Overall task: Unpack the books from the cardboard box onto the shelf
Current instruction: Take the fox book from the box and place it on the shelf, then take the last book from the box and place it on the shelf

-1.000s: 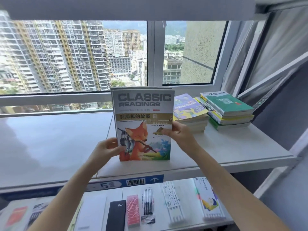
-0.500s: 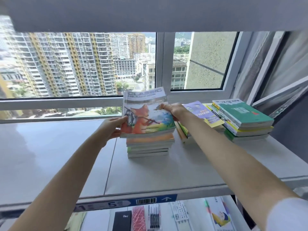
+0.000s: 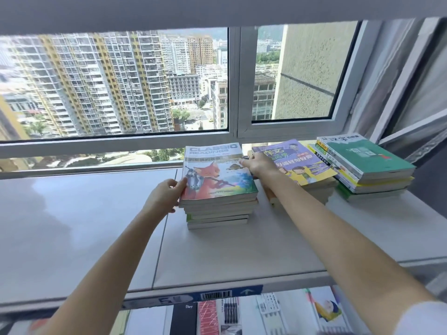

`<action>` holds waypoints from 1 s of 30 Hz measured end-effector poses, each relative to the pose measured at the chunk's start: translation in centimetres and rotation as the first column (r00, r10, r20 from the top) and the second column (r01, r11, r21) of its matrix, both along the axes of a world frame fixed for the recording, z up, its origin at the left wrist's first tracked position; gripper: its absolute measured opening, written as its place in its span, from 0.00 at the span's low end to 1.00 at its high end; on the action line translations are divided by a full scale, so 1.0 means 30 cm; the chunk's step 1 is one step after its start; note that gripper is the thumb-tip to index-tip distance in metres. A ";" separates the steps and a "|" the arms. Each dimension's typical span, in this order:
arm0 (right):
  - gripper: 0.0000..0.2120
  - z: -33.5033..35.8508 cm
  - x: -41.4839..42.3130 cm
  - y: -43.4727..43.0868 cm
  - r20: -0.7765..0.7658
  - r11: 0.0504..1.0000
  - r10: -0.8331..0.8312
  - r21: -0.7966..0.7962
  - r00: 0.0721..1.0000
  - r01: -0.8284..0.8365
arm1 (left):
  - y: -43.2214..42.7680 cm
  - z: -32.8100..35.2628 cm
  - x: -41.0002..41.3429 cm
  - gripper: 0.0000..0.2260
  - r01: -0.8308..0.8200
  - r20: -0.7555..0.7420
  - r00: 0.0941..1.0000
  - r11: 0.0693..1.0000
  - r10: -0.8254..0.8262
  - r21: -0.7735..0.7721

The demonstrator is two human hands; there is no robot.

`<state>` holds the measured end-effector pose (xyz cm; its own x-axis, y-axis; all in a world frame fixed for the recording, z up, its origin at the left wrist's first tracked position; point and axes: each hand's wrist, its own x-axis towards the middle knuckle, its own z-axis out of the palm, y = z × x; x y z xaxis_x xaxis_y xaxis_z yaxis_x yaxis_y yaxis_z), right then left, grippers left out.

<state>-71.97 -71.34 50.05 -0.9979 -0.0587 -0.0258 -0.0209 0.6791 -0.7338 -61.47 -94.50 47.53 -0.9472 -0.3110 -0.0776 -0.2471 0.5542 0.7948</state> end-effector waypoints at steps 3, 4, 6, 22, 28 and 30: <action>0.15 0.034 0.036 0.053 -0.128 0.994 0.100 0.061 0.987 -0.093 | 0.011 0.019 0.071 0.23 -0.113 -0.089 0.992 0.929 0.087 -0.351; 0.16 0.043 0.052 0.074 -0.139 0.990 0.138 0.060 0.981 -0.131 | 0.016 0.030 0.106 0.23 -0.152 -0.173 0.981 0.896 0.086 -0.416; 0.18 0.043 0.092 0.117 -0.160 0.985 0.171 0.066 0.972 -0.162 | 0.039 0.045 0.189 0.20 -0.198 -0.326 0.945 0.847 0.031 -0.493; 0.19 -0.320 1.021 0.226 0.114 0.983 0.066 0.165 0.991 -0.085 | 0.156 -0.396 0.906 0.13 0.405 -0.103 0.849 0.764 -0.518 -0.502; 0.19 -0.589 1.389 0.301 0.438 0.971 -0.065 0.233 0.896 -0.044 | 0.147 -0.637 1.100 0.25 0.659 0.332 0.739 0.527 -0.587 -0.536; 0.18 -0.660 1.507 0.382 0.472 0.971 -0.135 0.240 0.871 0.021 | 0.191 -0.667 1.145 0.28 0.716 0.425 0.684 0.435 -0.592 -0.546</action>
